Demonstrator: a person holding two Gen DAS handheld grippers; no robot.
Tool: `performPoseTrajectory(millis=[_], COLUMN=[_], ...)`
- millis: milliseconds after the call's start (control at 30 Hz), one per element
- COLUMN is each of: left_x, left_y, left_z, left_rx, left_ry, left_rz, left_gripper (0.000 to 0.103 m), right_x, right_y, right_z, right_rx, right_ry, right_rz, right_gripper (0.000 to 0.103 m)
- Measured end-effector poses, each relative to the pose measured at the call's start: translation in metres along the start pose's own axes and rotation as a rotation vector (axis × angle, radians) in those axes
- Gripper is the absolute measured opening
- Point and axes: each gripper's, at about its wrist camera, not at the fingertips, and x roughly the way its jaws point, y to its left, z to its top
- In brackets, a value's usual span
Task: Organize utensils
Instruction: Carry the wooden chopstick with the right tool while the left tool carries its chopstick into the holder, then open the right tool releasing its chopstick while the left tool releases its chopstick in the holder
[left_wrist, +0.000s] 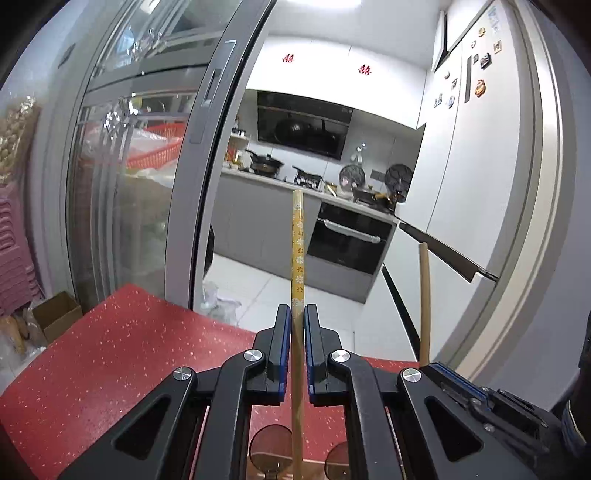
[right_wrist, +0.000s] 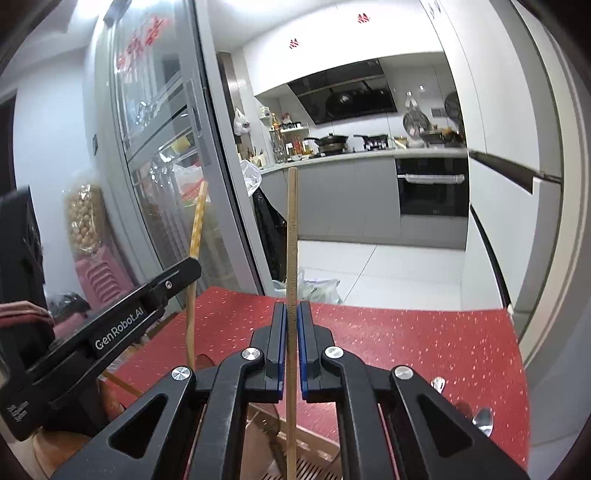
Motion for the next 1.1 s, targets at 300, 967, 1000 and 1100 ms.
performPoseTrajectory(millis=[300, 967, 1000, 1100], left_x=[-0.005, -0.025, -0.026, -0.030], left_y=[-0.007, -0.014, -0.014, -0.012], left_z=[-0.034, -0.060, -0.061, -0.062], left_rx=[0.079, 0.190, 0.191, 0.190], left_ry=[0.024, 0.121, 0.127, 0.143], left_rz=[0.010, 0.078, 0.079, 0.080], left_gripper=[0.032, 0.033, 0.033, 0.033], right_x=[-0.008, -0.006, -0.005, -0.004], right_y=[0.007, 0.008, 0.008, 0.004], right_z=[-0.016, -0.046, -0.048, -0.049], right_rx=[-0.099, -0.121, -0.117, -0.094], right_ry=[-0.048, 0.084, 0.098, 0.125], right_rz=[-0.041, -0.001, 0.003, 0.014], right_gripper=[0.006, 0.006, 0.006, 0.007])
